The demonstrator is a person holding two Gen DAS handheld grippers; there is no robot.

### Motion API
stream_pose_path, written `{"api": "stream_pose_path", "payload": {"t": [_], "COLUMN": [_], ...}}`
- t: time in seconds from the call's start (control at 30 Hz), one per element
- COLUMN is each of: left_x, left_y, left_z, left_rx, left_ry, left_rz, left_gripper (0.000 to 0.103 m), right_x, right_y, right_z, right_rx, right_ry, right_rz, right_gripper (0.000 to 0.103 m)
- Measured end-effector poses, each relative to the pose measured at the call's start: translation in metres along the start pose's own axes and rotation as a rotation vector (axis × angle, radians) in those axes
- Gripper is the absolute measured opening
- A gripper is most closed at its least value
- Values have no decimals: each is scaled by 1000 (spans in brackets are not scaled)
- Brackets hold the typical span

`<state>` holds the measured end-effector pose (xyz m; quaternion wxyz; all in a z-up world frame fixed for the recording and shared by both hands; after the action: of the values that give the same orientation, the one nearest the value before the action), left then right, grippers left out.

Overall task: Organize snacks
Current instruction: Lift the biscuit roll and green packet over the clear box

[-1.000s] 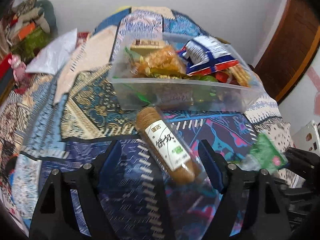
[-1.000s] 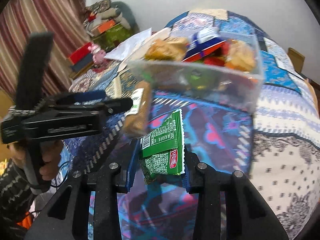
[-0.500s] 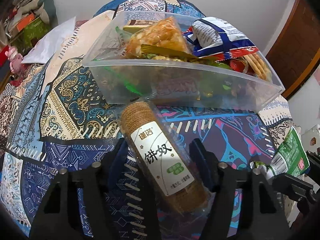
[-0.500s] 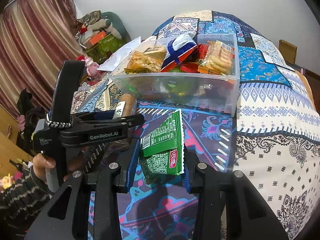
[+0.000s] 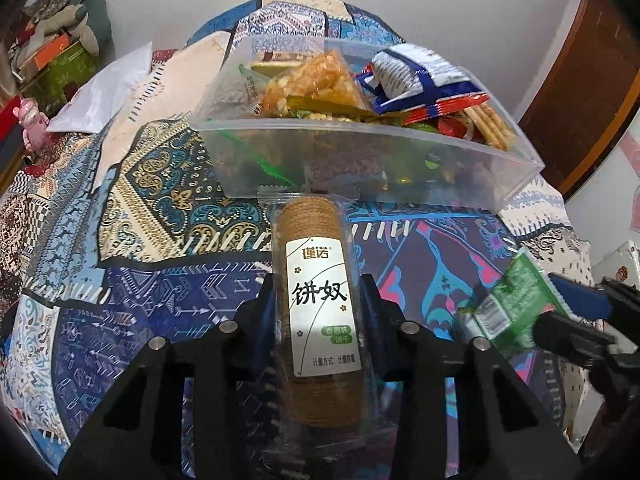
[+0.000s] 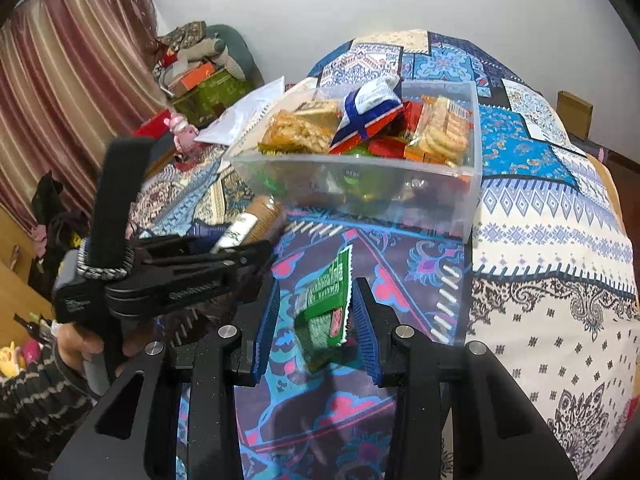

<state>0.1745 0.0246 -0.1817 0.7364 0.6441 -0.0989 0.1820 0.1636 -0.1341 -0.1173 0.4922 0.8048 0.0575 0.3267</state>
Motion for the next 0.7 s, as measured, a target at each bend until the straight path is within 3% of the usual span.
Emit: {"api": "stream_pose_path", "payload": {"t": [0.3, 0.37, 0.7], "left_x": [-4, -2, 25], "left_y": [41, 50, 85], "left_z": [1, 0, 0], "left_rx": [17, 16, 26], "left_ry": [-37, -42, -58], "left_rz": [96, 116, 215], "left_gripper": [39, 39, 39], "right_x": [-9, -8, 16], "right_y": [-29, -25, 17], "right_z": [0, -1, -10], "right_rx": [24, 22, 25], "right_ry": [1, 3, 13], "right_rz": [-91, -69, 79], "right_gripper": [33, 24, 23]}}
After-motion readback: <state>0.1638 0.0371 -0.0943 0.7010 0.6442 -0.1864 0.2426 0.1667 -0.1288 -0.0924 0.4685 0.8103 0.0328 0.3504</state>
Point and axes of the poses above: each gripper's, at about its wrist camera, not at the fingertips, and y roughly against the way its jaws point, z to its right, x to its top, the point moved 1 cm from there along -y, roughly the way its jaws point, and after that the axes turned 11 degrees about -z, right-handed, at the moved point
